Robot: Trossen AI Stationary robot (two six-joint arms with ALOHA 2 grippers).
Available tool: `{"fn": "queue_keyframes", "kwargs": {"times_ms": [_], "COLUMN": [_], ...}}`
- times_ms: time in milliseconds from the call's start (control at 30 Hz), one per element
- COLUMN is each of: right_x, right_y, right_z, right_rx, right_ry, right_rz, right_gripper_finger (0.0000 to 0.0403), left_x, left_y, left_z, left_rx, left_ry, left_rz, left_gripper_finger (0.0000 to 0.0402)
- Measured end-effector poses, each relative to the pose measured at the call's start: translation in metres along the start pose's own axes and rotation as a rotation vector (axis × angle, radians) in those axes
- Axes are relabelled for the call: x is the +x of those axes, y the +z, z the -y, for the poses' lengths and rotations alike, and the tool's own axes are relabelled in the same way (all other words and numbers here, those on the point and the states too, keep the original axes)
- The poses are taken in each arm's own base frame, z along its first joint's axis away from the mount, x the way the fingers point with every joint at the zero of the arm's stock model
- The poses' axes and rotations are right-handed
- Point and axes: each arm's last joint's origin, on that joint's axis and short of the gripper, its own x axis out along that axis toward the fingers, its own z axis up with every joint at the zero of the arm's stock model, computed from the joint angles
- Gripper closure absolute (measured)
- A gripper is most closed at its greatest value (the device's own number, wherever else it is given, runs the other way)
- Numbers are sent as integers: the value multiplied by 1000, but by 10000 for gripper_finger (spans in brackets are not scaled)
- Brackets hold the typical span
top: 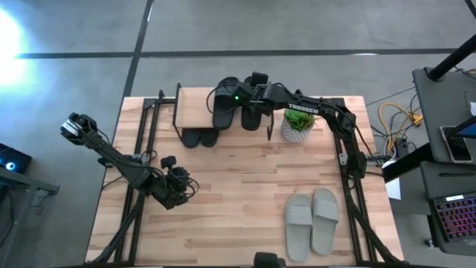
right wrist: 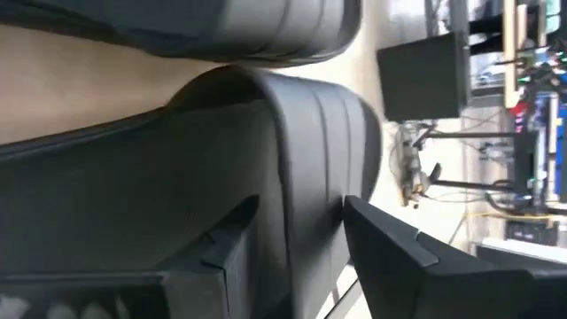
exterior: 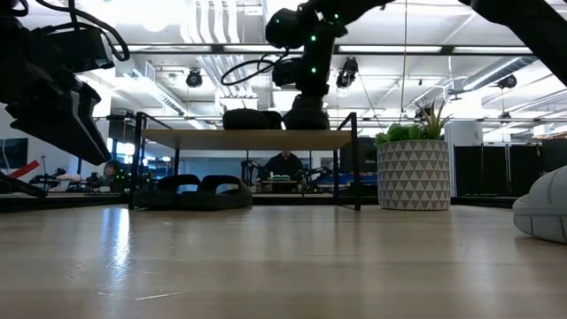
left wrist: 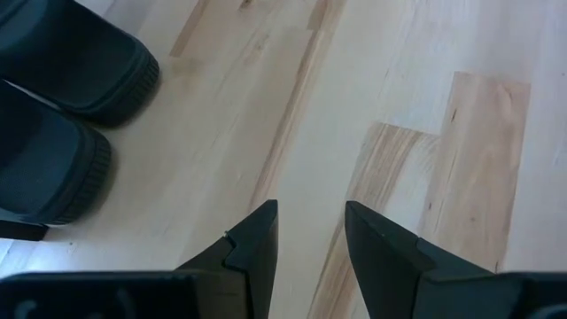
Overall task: Pick and place slides into the shelf
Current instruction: Put the black slide on the shelf, then put the gray slide under the shelf
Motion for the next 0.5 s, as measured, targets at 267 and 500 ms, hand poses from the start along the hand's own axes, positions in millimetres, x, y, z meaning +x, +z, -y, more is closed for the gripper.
{"fn": "queue_keyframes", "kwargs": {"times_ms": [267, 500], "right_x": [-26, -56], "right_y": [6, 7], "right_z": [-4, -18], "right_rx": [48, 43], "right_ry": [49, 129], "right_rz": [27, 20], "right_gripper_finger": [247, 237], "left_x": [0, 0], "left_y": [0, 0], "left_z": [0, 0], "left_rx": [1, 1], "left_ry": [0, -1], "left_rz": [0, 0], "left_gripper_finger": [283, 283]}}
